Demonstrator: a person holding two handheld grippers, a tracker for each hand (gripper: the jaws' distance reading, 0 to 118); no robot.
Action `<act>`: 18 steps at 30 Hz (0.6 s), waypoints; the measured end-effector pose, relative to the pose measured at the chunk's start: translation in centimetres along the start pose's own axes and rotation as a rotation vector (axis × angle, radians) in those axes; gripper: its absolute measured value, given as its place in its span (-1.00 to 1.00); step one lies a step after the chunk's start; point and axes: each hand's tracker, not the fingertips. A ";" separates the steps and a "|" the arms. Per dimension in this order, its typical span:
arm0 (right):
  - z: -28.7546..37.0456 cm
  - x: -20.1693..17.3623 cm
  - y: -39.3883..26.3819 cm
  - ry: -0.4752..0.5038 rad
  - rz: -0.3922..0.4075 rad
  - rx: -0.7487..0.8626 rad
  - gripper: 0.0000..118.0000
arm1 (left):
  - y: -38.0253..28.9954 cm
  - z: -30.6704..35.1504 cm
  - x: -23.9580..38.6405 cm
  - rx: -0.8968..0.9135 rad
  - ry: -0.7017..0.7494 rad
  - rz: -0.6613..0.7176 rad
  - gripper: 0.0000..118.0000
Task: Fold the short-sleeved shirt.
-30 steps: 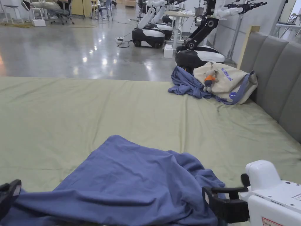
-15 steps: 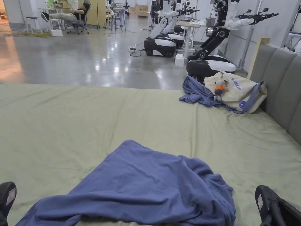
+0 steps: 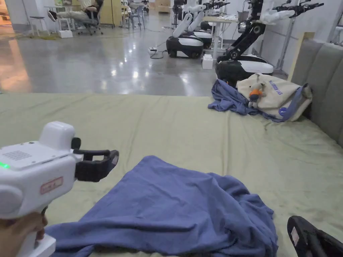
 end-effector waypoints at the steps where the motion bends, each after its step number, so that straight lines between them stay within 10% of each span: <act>1: -0.2 0.0 -0.3 -0.001 0.001 -0.007 -0.97 | 0.7 -3.2 -0.7 -0.063 -0.012 -0.014 0.73; 9: -1.4 2.0 -0.3 -0.005 -0.003 -0.070 -0.97 | 1.2 -24.4 -2.5 -0.444 -0.148 -0.087 0.73; 18: -1.5 3.3 -0.5 -0.015 -0.006 -0.120 -0.97 | -0.2 -29.7 -0.9 -0.479 -0.156 -0.066 0.73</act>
